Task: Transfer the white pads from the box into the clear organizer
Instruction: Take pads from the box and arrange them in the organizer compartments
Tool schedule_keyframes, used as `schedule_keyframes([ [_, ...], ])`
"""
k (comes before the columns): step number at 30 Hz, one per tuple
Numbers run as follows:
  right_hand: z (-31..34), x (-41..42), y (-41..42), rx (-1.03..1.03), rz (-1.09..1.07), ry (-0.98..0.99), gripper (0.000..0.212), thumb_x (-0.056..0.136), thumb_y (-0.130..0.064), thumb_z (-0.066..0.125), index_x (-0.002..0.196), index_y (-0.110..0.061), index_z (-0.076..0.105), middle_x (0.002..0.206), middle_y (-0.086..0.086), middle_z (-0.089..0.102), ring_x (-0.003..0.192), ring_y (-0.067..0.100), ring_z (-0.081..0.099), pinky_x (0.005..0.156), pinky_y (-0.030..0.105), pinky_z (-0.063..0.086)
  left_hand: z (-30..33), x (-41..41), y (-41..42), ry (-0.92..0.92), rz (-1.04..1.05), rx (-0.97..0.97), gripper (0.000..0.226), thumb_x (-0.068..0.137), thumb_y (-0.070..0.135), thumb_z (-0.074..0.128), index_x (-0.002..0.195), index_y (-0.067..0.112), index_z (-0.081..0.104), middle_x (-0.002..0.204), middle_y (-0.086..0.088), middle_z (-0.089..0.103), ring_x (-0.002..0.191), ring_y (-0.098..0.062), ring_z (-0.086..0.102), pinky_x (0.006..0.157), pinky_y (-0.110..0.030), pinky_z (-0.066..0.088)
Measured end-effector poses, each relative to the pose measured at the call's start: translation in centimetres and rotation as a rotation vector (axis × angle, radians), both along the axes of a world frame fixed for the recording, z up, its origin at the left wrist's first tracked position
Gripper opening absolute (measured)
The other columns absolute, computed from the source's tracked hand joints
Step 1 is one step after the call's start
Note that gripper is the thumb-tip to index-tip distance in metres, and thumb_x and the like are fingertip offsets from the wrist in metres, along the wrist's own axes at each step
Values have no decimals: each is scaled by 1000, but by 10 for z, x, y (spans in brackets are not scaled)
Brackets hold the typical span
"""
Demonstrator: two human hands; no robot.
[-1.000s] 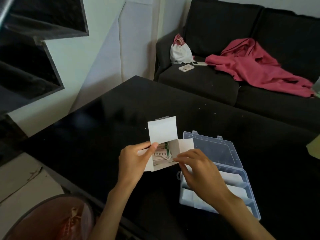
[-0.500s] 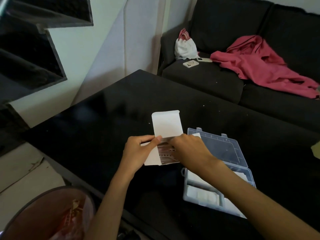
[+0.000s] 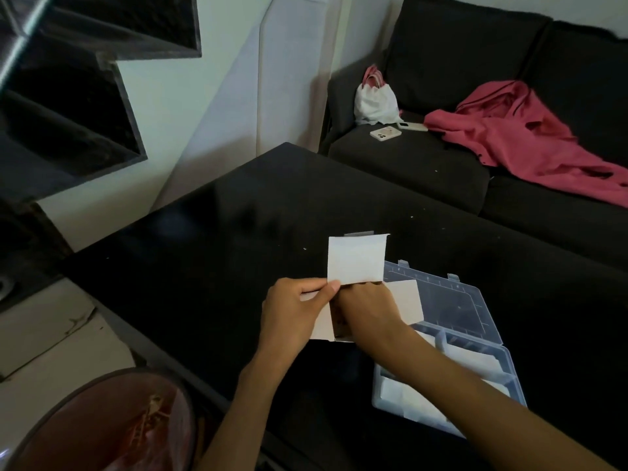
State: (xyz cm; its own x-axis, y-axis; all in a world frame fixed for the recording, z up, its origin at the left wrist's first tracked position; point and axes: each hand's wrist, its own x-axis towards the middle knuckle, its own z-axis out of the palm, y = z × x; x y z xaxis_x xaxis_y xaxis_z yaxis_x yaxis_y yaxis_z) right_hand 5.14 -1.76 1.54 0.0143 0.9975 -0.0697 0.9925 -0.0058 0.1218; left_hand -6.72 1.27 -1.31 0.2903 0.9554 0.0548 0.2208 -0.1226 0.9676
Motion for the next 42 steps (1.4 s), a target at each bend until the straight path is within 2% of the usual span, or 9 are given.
schedule_keyframes([
  [10,24,4,-20,-90,-25,48,39,96,-27,47,132,-13,48,133,5,53,119,22,53,104,28,35,3,4,-5,5,52,60,23,84,35,67,102,22,74,95,12,72,85,-1,65,78,-22,55],
  [14,31,11,-31,14,9,-39,34,95,-28,50,127,-16,52,127,5,56,113,20,55,100,29,38,11,5,-9,79,93,184,18,86,35,65,98,25,75,89,16,71,82,1,65,72,-24,55],
  [20,27,24,-35,321,-25,-11,25,59,-26,88,79,-20,75,74,3,62,66,22,54,59,29,42,12,1,-4,30,187,240,20,86,33,67,101,23,75,95,13,73,84,2,64,73,-21,54],
  [23,18,27,-35,342,-21,93,15,69,-27,81,81,-20,75,84,1,62,75,21,54,62,28,39,13,3,-6,17,214,242,19,85,34,67,98,23,75,92,14,73,82,3,64,73,-23,54],
  [26,16,18,-38,281,32,10,25,61,-25,86,83,-18,75,91,4,70,80,23,62,66,31,49,14,2,-7,7,226,318,17,86,32,67,96,22,76,94,15,73,86,7,62,71,-17,52],
  [29,17,11,-32,210,61,48,30,83,-27,68,112,-19,67,124,5,61,112,26,55,92,31,41,17,3,-12,-5,195,405,18,86,29,67,99,21,75,97,18,70,89,6,63,74,-10,51],
  [31,16,14,-27,240,58,84,36,92,-33,54,126,-22,57,134,1,53,121,21,47,99,26,32,18,3,-14,-23,179,423,20,85,28,67,102,20,74,96,21,66,91,8,62,76,-6,49],
  [36,15,9,-10,258,68,96,38,92,-40,52,128,-27,55,134,-3,53,121,17,45,97,27,29,18,3,-12,-12,218,406,14,85,26,67,95,20,76,89,24,66,78,20,57,71,-2,44],
  [42,15,15,-8,242,220,31,29,91,-30,57,118,-23,62,123,-3,61,112,19,46,93,32,32,14,-5,0,65,275,172,18,86,35,65,94,22,76,78,23,64,70,5,58,63,-15,45],
])
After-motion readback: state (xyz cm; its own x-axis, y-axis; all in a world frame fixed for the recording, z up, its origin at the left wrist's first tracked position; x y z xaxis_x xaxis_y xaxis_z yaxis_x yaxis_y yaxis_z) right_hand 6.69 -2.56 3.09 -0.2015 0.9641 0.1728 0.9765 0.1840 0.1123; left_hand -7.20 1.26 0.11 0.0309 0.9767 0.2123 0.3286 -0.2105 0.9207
